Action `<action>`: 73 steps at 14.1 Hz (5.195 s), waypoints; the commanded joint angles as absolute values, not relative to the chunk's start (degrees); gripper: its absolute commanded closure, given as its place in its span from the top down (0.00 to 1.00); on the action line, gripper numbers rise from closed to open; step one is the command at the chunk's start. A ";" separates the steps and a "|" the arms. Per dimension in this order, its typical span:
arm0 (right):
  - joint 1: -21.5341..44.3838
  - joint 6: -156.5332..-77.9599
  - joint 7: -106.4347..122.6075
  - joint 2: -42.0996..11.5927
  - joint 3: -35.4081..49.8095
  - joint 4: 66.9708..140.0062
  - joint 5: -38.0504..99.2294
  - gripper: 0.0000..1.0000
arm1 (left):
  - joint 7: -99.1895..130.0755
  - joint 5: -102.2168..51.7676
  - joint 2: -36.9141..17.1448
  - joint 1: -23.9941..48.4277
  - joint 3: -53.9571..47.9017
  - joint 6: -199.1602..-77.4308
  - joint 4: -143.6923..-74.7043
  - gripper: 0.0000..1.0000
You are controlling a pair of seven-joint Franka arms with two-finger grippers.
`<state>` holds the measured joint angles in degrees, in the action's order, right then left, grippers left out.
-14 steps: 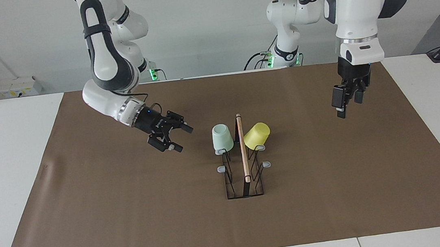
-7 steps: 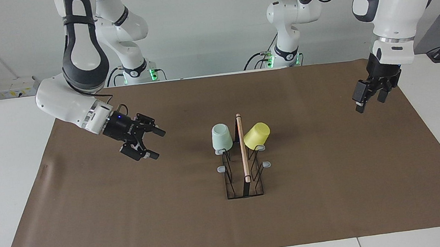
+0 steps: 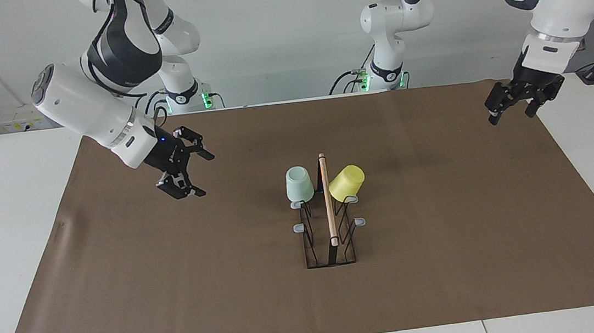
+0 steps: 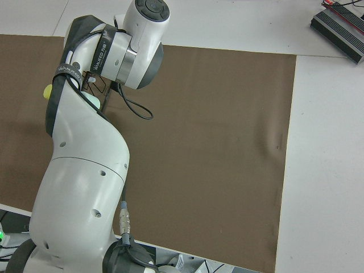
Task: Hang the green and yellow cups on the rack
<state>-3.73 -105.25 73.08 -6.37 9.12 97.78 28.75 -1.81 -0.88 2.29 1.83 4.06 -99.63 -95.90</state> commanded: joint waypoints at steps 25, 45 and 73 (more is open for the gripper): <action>4.48 -94.04 3.88 1.93 1.22 95.10 2.82 1.00 | -2.90 -0.70 2.82 -3.16 -5.80 -85.26 -90.98 1.00; 5.18 -95.71 3.60 1.23 -0.35 95.27 1.76 1.00 | -2.72 -2.19 2.99 -3.08 -6.06 -84.82 -88.07 1.00; 5.19 -96.50 3.60 1.23 -0.53 95.54 1.58 1.00 | -2.37 -1.93 3.43 -3.16 -5.98 -82.71 -88.86 1.00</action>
